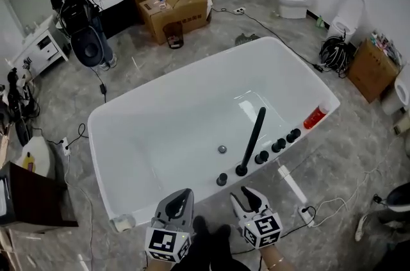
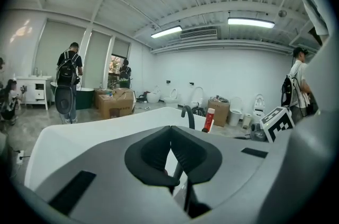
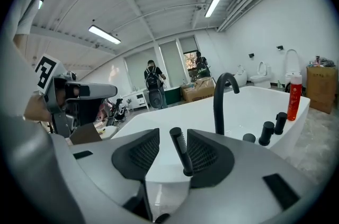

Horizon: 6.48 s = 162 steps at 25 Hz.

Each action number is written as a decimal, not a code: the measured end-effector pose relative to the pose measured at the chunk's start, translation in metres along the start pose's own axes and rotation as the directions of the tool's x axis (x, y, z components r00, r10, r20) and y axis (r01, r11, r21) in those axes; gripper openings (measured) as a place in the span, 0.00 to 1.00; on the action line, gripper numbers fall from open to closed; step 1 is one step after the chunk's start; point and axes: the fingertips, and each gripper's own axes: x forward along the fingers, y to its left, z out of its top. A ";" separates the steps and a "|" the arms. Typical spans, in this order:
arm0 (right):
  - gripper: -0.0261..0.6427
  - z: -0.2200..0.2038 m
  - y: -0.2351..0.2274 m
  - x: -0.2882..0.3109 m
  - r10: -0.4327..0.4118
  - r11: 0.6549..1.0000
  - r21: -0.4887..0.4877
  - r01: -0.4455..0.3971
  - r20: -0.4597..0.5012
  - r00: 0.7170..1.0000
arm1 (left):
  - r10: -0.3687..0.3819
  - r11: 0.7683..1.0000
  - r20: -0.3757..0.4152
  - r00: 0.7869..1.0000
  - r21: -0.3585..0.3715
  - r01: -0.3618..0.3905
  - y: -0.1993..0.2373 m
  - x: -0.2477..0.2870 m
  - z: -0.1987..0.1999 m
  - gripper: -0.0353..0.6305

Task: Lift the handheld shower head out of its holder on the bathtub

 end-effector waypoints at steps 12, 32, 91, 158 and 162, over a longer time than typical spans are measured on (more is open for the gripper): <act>0.28 -0.060 -0.001 0.089 -0.006 1.000 -0.030 0.003 -0.108 0.994 | 0.033 0.999 -0.052 0.998 -0.037 -0.035 0.068 0.020 -0.048 0.08; 0.35 -0.126 -0.030 0.186 -0.053 0.993 -0.112 0.026 -0.237 0.970 | 0.066 0.991 -0.142 0.988 -0.104 -0.081 0.117 0.043 -0.123 0.08; 0.24 -0.016 0.026 0.108 -0.096 0.975 -0.211 0.064 -0.148 0.984 | 0.015 0.995 -0.088 0.996 -0.095 -0.024 0.091 0.009 -0.058 0.08; 0.24 0.127 0.090 -0.040 -0.032 0.972 -0.235 0.030 -0.005 0.999 | -0.002 1.000 -0.005 1.000 -0.019 0.002 0.030 -0.047 0.021 0.08; 0.24 0.128 0.088 -0.040 -0.036 0.971 -0.238 0.033 -0.009 0.999 | -0.004 1.000 -0.002 1.000 -0.019 0.004 0.030 -0.045 0.022 0.08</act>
